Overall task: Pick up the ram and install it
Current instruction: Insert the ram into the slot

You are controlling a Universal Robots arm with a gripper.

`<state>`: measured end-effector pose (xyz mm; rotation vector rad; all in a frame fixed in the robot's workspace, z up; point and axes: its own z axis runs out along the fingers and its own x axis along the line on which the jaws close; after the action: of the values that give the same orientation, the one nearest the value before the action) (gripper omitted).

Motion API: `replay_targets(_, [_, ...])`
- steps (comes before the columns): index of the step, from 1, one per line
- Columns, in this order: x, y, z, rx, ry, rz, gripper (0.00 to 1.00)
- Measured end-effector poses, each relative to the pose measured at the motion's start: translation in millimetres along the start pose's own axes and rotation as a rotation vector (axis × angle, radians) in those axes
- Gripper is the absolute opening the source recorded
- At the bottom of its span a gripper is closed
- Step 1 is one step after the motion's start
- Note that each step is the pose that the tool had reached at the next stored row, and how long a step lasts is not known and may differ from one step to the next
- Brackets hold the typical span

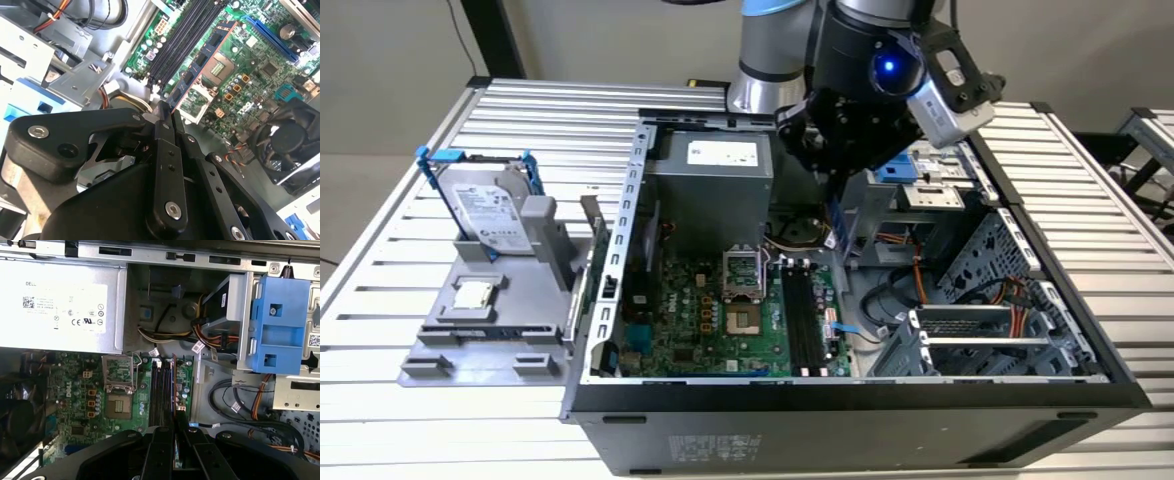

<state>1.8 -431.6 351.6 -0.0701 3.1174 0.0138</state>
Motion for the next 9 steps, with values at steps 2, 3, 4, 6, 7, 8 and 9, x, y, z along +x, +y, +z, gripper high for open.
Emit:
replay_targets(2, [0.1, 0.0, 3.4, -0.0001, -0.0001, 0.001, 0.00])
replay_targets(3, [0.2, 0.0, 5.3, 0.0003, -0.0001, 0.001, 0.00])
replay_targets(4, [0.2, 0.0, 7.1, 0.0008, 0.0000, 0.002, 0.00])
replay_targets(6, [0.3, -0.1, 10.8, 0.0013, -0.0001, 0.007, 0.00])
replay_targets(7, [0.3, -0.1, 12.6, 0.0013, -0.0003, 0.011, 0.00])
replay_targets(8, [0.3, -0.1, 14.3, 0.0014, -0.0004, 0.015, 0.00])
replay_targets(9, [0.4, -0.1, 16.2, 0.0017, -0.0005, 0.021, 0.00])
